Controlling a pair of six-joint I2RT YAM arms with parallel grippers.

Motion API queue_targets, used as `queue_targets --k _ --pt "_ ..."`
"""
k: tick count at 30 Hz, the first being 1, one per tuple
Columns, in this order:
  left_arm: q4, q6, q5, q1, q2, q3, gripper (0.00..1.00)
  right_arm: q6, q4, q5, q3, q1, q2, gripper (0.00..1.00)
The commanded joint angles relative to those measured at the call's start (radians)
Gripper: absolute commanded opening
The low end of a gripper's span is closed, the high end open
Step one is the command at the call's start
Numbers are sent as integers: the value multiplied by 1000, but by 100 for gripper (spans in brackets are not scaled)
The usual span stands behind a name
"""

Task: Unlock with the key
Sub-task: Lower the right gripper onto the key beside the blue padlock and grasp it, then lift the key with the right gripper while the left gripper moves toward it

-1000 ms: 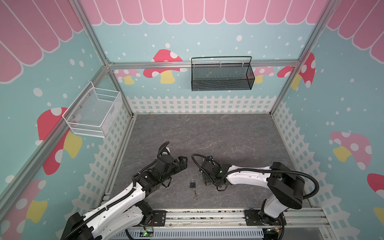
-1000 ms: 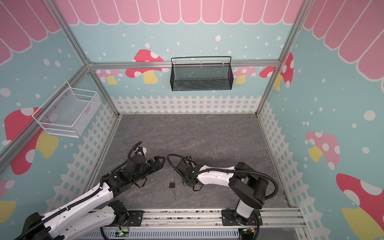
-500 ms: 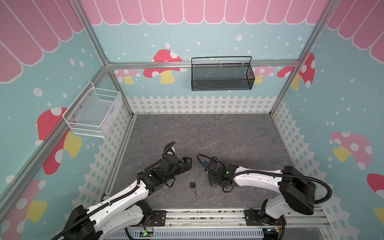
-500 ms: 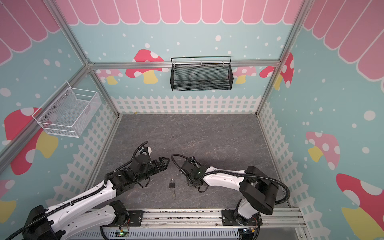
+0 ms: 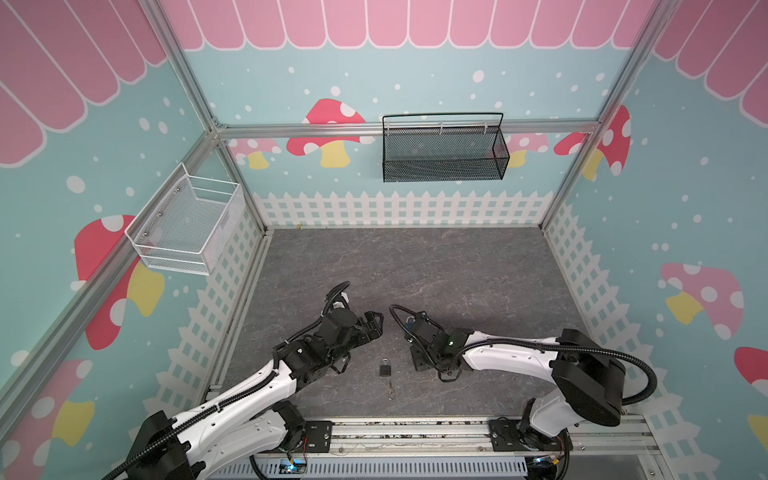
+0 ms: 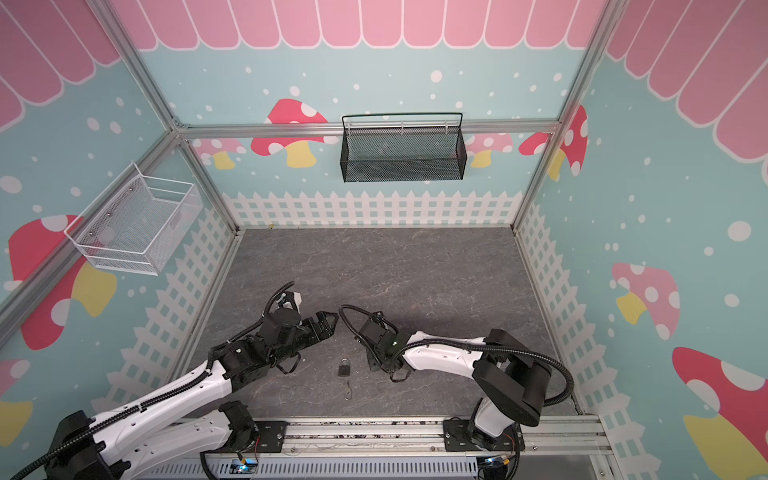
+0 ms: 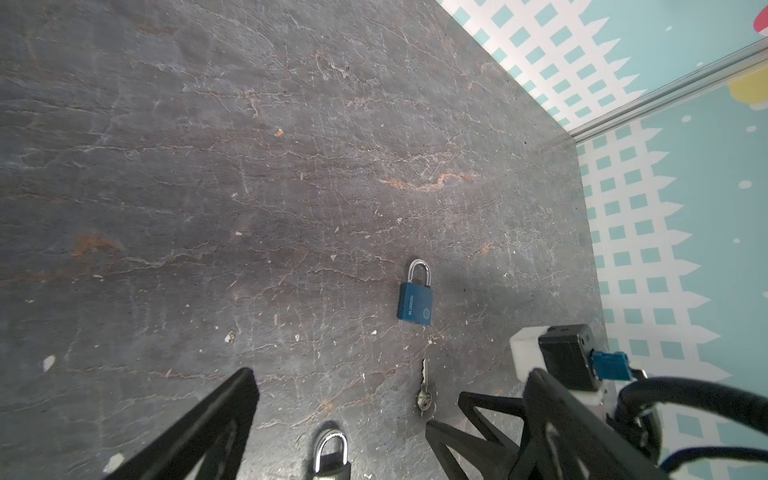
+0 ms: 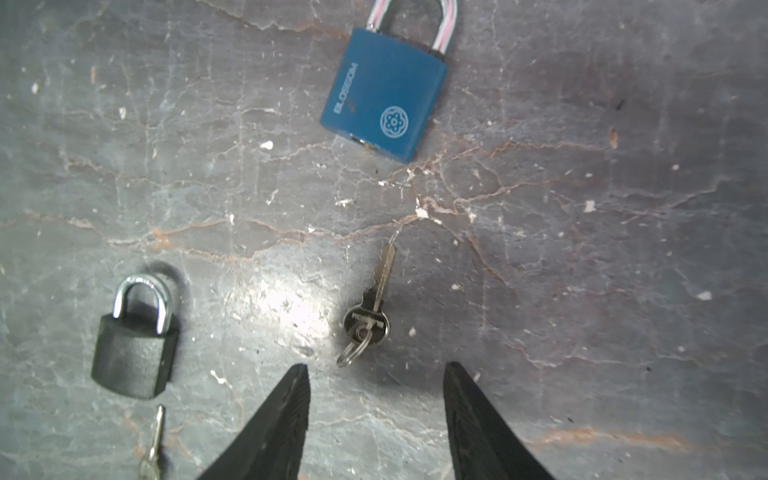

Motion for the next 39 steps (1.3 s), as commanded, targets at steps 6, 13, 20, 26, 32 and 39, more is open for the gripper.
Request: queue_targets --k 6,13,20,26,32,39 --pt "-24 -4 -9 -5 10 35 100 6 35 4 28 -7 57 44" --pt "-24 1 -2 -4 20 39 100 -1 43 7 26 -10 82 31" --pt "-23 -2 5 -5 33 46 100 -9 52 2 3 -15 85 21" --pt "-20 -24 18 -5 35 52 100 -27 63 3 -18 -16 72 14" --pt "-17 -39 32 -5 24 58 100 -67 81 22 -53 -19 27 2" --pt "-15 -90 57 -5 -6 59 100 -162 132 63 -109 -28 -71 0"
